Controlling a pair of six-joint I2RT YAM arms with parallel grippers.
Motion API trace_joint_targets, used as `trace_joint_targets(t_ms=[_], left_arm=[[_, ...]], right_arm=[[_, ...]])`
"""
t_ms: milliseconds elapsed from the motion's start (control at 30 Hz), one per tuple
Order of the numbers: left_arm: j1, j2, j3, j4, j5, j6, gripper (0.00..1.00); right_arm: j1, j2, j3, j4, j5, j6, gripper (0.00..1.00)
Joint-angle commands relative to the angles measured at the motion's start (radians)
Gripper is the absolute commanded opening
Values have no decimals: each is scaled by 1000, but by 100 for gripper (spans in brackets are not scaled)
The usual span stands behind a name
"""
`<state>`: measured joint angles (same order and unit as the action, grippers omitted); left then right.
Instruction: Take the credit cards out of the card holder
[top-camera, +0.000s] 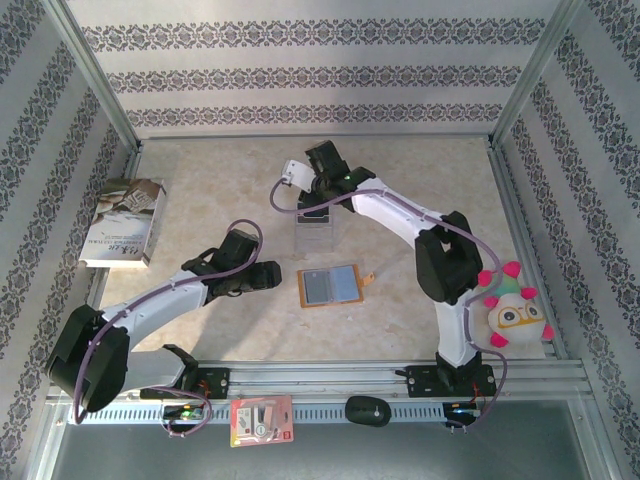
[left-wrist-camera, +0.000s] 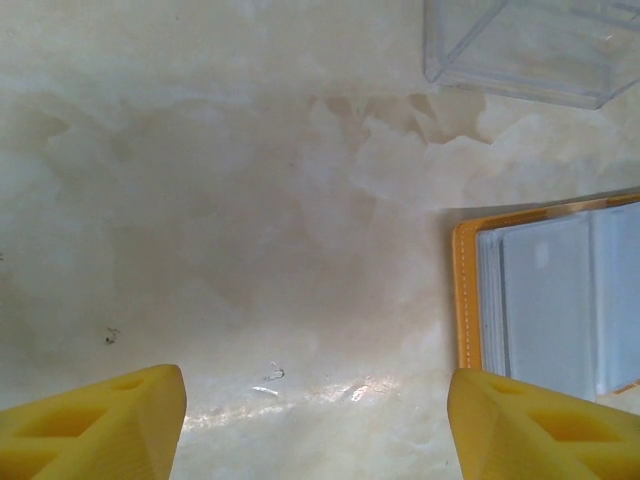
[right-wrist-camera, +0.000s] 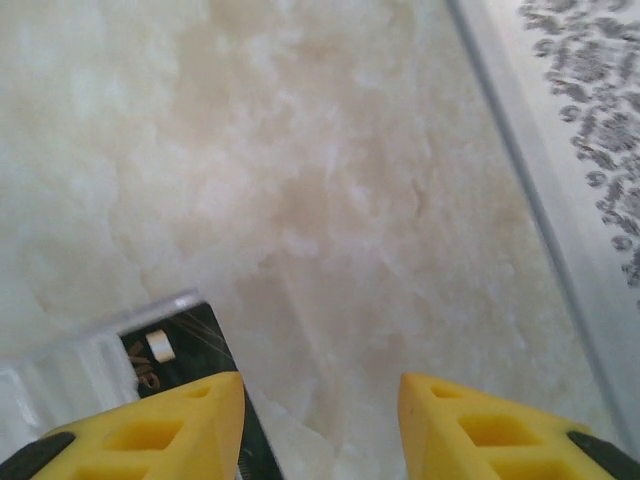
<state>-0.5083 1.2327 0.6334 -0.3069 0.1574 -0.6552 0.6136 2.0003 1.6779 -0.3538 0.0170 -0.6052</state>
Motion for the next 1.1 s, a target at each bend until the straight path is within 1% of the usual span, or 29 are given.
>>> trace_joint_targets(t_ms=[0,33,133,167,233,333,433,500,567,733,833,1067], left_arm=[[12,-27,-18,41,-9,-8,71],[13,-31,-21,47,-14,-8,72],[18,-51,-34,61,-24,-10,72],[20,-58,-42,67,-29,-7,73],[21,-71,-58,71,-38,-4,73],[22,-85,-94,94,-35,-6,73],[23,-86,-128,132,-15,-14,73],[23,-76,-141,149,-6,-20,73],[22,-64,-145,160,2,-23,73],[22,-53,-157,181,15,-35,72],[22,-55,-161,181,18,-40,72],[22,-48,-166,189,25,-50,72]], right_arm=[[27,-128,-49,72,-14,300,44],[41,-156,-74,72,28,384,44],[79,-233,-158,26,71,570,47],[87,-270,-210,-2,58,651,47],[99,-329,-298,-37,45,765,47],[122,-398,-427,-108,14,850,47],[177,-422,-538,-146,-18,864,47],[233,-402,-574,-169,-21,860,47],[276,-360,-587,-185,-18,864,46],[342,-287,-582,-165,10,842,47],[367,-254,-565,-171,38,825,48],[384,-185,-555,-160,73,790,48]])
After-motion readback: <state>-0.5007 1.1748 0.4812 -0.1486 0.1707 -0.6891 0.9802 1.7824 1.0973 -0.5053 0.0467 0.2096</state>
